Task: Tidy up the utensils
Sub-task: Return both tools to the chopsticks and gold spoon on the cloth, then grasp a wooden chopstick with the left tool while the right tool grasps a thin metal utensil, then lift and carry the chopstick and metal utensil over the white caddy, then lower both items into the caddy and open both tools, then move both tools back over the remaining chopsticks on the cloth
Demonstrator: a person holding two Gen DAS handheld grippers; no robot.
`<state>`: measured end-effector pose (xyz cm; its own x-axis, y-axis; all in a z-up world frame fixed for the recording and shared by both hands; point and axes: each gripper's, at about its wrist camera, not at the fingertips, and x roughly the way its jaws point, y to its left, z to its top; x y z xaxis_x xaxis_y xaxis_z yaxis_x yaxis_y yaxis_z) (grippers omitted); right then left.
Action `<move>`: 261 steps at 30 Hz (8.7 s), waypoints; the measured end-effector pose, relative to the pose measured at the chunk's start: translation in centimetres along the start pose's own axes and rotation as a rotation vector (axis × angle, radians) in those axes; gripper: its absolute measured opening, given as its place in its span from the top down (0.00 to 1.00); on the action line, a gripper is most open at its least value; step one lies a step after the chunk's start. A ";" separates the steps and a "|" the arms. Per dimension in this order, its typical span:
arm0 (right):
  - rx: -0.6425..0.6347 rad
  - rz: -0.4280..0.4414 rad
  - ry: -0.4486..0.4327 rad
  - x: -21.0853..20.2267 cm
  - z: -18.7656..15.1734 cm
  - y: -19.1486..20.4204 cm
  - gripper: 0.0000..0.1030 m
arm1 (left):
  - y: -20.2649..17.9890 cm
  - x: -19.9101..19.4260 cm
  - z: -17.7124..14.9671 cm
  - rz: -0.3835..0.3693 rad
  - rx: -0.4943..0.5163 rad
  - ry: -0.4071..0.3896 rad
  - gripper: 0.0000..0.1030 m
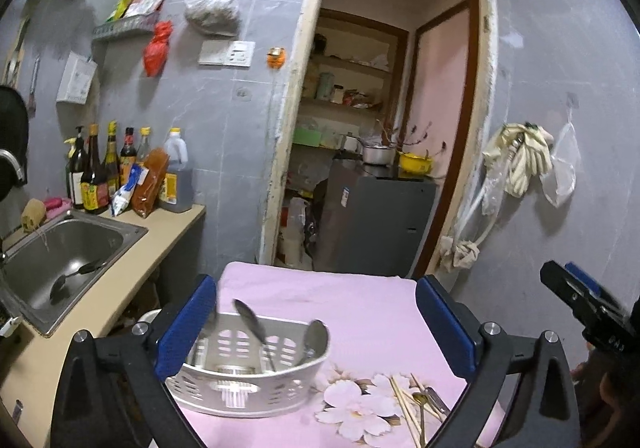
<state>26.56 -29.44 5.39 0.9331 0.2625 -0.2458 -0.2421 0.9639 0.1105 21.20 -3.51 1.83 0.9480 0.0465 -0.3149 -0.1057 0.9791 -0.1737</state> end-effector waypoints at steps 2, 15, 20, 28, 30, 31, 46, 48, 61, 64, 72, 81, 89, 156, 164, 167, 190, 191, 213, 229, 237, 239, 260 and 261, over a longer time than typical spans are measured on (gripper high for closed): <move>-0.015 -0.020 0.000 -0.3 -0.1 -0.7 0.01 | -1.2 0.1 -0.6 -0.011 0.019 0.004 0.02; -0.005 -0.085 0.111 -0.2 -4.3 -6.0 0.01 | -6.2 2.3 -5.0 -0.063 0.078 0.082 0.02; 0.031 -0.107 0.203 1.3 -7.0 -8.0 0.01 | -7.0 4.1 -7.2 -0.080 0.070 0.153 0.02; 0.083 -0.065 0.341 4.7 -11.6 -10.0 0.03 | -7.6 7.4 -10.7 -0.101 0.066 0.278 0.07; 0.107 -0.035 0.380 6.0 -12.9 -10.3 0.08 | -7.5 8.6 -11.6 -0.106 0.061 0.324 0.17; 0.115 -0.025 0.394 6.4 -13.3 -10.4 0.15 | -7.4 9.1 -12.0 -0.109 0.055 0.346 0.19; 0.188 0.226 0.630 13.3 -19.5 -8.1 0.65 | -7.1 13.7 -16.7 -0.187 -0.027 0.590 0.53; 0.189 0.250 0.642 13.7 -19.6 -7.6 0.65 | -7.2 13.6 -16.7 -0.192 -0.027 0.593 0.56; 0.179 0.318 0.747 15.9 -20.2 -5.6 0.87 | -7.3 13.6 -16.4 -0.193 -0.029 0.607 0.62; 0.188 0.310 0.750 15.5 -20.1 -5.9 0.87 | -7.8 13.7 -16.3 -0.219 -0.013 0.618 0.67; 0.248 0.249 0.730 14.7 -19.8 -8.4 0.87 | -9.3 15.2 -16.7 -0.225 0.040 0.666 0.79; 0.261 0.217 0.748 15.1 -20.3 -8.7 0.87 | -11.1 17.1 -16.4 -0.206 0.127 0.721 0.80; 0.221 0.201 0.830 16.4 -20.5 -7.7 0.86 | -10.6 17.6 -16.0 -0.232 0.114 0.755 0.82; 0.208 0.333 0.053 9.8 2.6 12.5 0.89 | 13.9 4.2 6.1 -0.070 -0.370 -0.005 0.95; 0.197 0.294 0.066 14.0 0.2 16.1 0.89 | 16.8 6.4 5.6 0.009 -0.415 -0.052 0.95; 0.180 0.278 0.089 15.3 -1.5 16.6 0.89 | 17.3 7.6 4.5 0.015 -0.424 -0.061 0.95; 0.130 0.279 0.129 17.6 -7.6 17.9 0.89 | 17.0 8.6 -0.2 -0.029 -0.377 -0.157 0.95; 0.132 0.279 0.131 17.6 -7.7 18.0 0.89 | 17.4 8.7 -0.3 -0.029 -0.386 -0.151 0.95; 0.114 0.278 0.151 16.8 -8.7 17.7 0.89 | 16.4 7.5 -1.5 0.001 -0.287 -0.131 0.95; 0.123 0.294 0.201 14.5 -7.9 16.3 0.71 | 16.0 6.3 -1.7 -0.030 -0.218 0.018 0.94; 0.129 0.279 0.181 12.1 -5.9 15.0 0.53 | 16.0 4.6 -0.9 -0.028 -0.220 0.072 0.57; 0.124 0.272 0.174 11.2 -5.2 14.3 0.49 | 15.7 4.0 -0.3 -0.019 -0.217 0.068 0.49; -0.021 0.056 0.061 2.2 -0.4 4.5 0.03 | 3.9 0.4 2.0 0.032 0.045 -0.011 0.02; -0.026 0.044 0.053 1.7 -0.3 3.7 0.03 | 3.3 0.2 1.9 0.039 0.049 -0.020 0.02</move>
<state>27.19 -25.37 5.05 0.9063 0.3058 -0.2917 -0.2898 0.9521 0.0976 21.59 0.12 3.01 0.9493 0.0882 -0.3017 -0.1284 0.9849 -0.1158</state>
